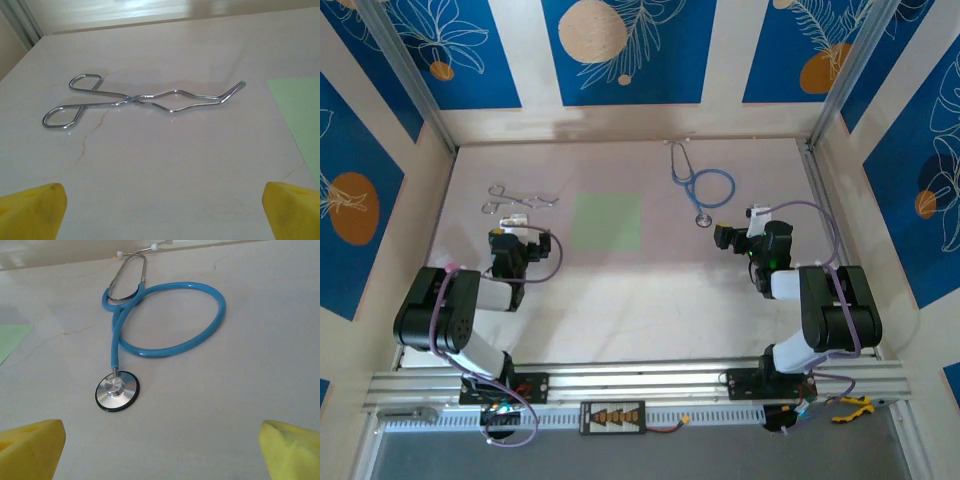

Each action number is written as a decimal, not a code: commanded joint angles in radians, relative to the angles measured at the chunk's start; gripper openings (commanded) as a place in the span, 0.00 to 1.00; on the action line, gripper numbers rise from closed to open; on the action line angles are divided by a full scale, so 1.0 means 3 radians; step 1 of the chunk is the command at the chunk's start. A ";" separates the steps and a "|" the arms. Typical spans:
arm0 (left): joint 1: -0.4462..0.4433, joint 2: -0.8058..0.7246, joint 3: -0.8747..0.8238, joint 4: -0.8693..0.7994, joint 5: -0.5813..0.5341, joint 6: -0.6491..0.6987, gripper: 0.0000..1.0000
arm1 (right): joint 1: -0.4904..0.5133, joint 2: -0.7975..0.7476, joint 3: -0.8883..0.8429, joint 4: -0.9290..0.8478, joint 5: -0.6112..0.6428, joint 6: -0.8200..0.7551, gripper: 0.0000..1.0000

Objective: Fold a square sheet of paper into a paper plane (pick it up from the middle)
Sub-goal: Move the square sheet of paper to the center of the table.

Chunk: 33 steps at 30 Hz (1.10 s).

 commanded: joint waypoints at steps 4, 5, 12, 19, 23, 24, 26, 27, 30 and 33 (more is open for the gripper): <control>0.0025 0.0011 0.0064 0.0053 0.0058 0.0039 1.00 | -0.0014 0.0013 0.0075 0.0016 -0.0037 -0.0039 0.99; 0.0023 0.0012 0.0062 0.0048 0.0059 0.0043 1.00 | -0.0015 0.0016 0.0074 0.0018 -0.0037 -0.0040 0.99; 0.0023 0.0011 0.0064 0.0049 0.0058 0.0043 1.00 | -0.0019 0.0016 0.0068 0.0027 -0.0035 -0.0035 0.99; 0.0022 0.0011 0.0067 0.0040 0.0058 0.0039 1.00 | -0.0030 0.0016 0.0068 0.0025 -0.0047 -0.0027 0.99; 0.0024 0.0015 0.0060 0.0045 0.0058 0.0043 1.00 | -0.0025 0.0021 0.0077 0.0012 -0.0038 -0.0029 0.99; 0.0022 0.0011 0.0062 0.0045 0.0058 0.0043 1.00 | -0.0025 0.0021 0.0076 0.0014 -0.0041 -0.0025 0.99; 0.0023 0.0011 0.0063 0.0048 0.0059 0.0043 1.00 | -0.0027 0.0021 0.0076 0.0014 -0.0040 -0.0027 0.99; 0.0023 0.0008 0.0067 0.0044 0.0058 0.0046 1.00 | -0.0025 0.0021 0.0076 0.0016 -0.0038 -0.0024 0.99; 0.0025 0.0011 0.0070 0.0038 0.0058 0.0042 1.00 | -0.0030 0.0021 0.0080 0.0013 -0.0051 -0.0024 0.99; 0.0024 0.0011 0.0062 0.0047 0.0058 0.0043 1.00 | -0.0044 0.0021 0.0081 0.0010 -0.0068 -0.0010 0.99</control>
